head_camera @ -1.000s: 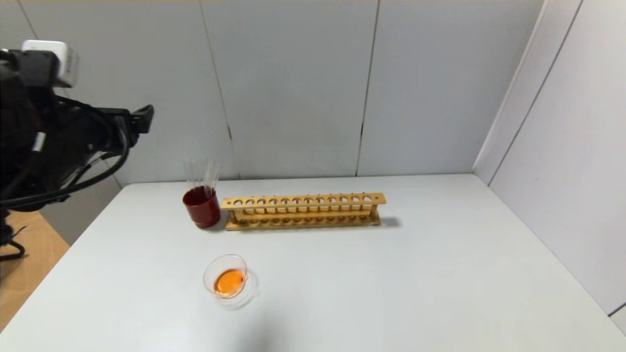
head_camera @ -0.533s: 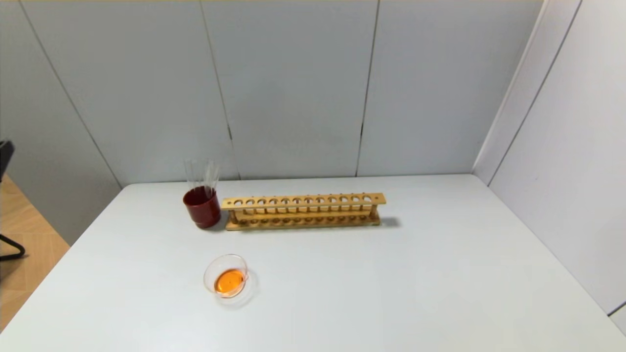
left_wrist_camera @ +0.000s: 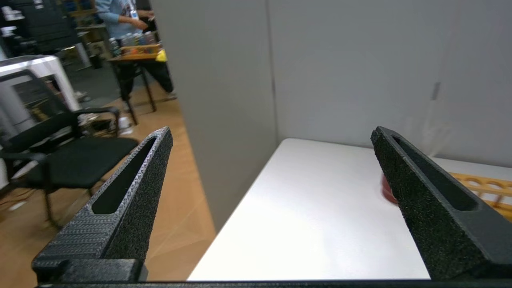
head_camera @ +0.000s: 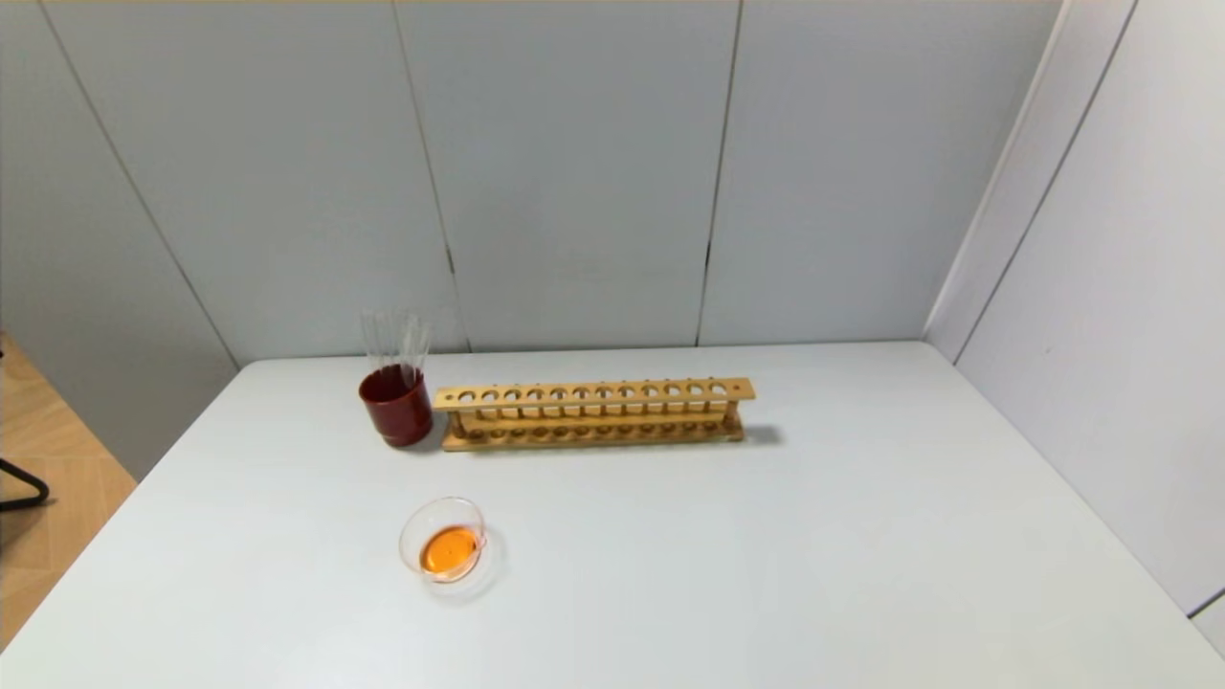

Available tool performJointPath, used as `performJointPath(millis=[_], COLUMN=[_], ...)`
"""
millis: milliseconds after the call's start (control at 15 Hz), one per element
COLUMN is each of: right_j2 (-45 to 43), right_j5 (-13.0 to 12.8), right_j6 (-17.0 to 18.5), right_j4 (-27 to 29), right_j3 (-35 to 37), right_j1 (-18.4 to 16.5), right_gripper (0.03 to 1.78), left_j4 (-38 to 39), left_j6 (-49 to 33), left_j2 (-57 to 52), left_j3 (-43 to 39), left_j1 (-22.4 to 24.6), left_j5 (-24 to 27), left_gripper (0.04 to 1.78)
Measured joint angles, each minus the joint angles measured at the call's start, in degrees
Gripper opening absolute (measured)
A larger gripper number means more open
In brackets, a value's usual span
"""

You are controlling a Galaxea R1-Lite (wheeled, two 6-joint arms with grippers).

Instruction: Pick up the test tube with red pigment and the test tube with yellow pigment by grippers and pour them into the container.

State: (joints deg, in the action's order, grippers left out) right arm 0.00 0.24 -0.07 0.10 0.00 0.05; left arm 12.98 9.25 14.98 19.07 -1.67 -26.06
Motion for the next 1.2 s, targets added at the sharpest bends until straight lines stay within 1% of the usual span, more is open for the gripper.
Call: performJointPath(millis=[133, 200, 333, 467, 533, 600, 800, 933, 1000, 1067, 1200], right_j2=[0.0, 0.0, 0.0, 0.0, 0.0, 0.0, 0.0, 0.0, 0.0, 0.0, 0.0], right_j5=[-0.02, -0.02, 0.0, -0.02, 0.0, 0.0, 0.0, 0.0, -0.02, 0.0, 0.0], right_j6=[0.0, 0.0, 0.0, -0.02, 0.0, 0.0, 0.0, 0.0, 0.0, 0.0, 0.0], right_j4=[0.0, 0.0, 0.0, 0.0, 0.0, 0.0, 0.0, 0.0, 0.0, 0.0, 0.0], right_j3=[0.0, 0.0, 0.0, 0.0, 0.0, 0.0, 0.0, 0.0, 0.0, 0.0, 0.0], right_j1=[0.0, 0.0, 0.0, 0.05, 0.02, 0.0, 0.0, 0.02, 0.02, 0.02, 0.02], right_gripper=[1.75, 1.75, 1.75, 1.75, 1.75, 1.75, 1.75, 1.75, 1.75, 1.75, 1.75], left_j4=[-1.22, -1.24, 2.97, 7.39, 7.61, 5.78, -4.44, -7.03, -9.18, -12.35, -14.87], left_j6=[-0.52, -0.91, -1.77, -2.29, -3.25, -4.38, -6.78, -9.12, -9.67, -8.9, -7.44], left_j2=[-6.52, -9.51, -12.68, -14.14, -14.58, -14.82, -15.06, -15.09, -15.09, -15.09, -15.09], left_j3=[-2.5, -3.91, -8.51, -15.06, -17.14, -18.08, -18.65, -18.47, -18.52, -18.6, -18.44], left_j1=[0.77, 1.07, 1.45, 1.57, 1.65, 1.67, 1.72, 1.74, 1.74, 1.74, 1.72], left_j5=[4.85, 6.22, 7.57, 9.53, 11.18, 12.7, 14.8, 19.65, 23.32, 25.51, 26.25], left_gripper=[1.75, 1.75, 1.75, 1.75, 1.75, 1.75, 1.75, 1.75, 1.75, 1.75, 1.75])
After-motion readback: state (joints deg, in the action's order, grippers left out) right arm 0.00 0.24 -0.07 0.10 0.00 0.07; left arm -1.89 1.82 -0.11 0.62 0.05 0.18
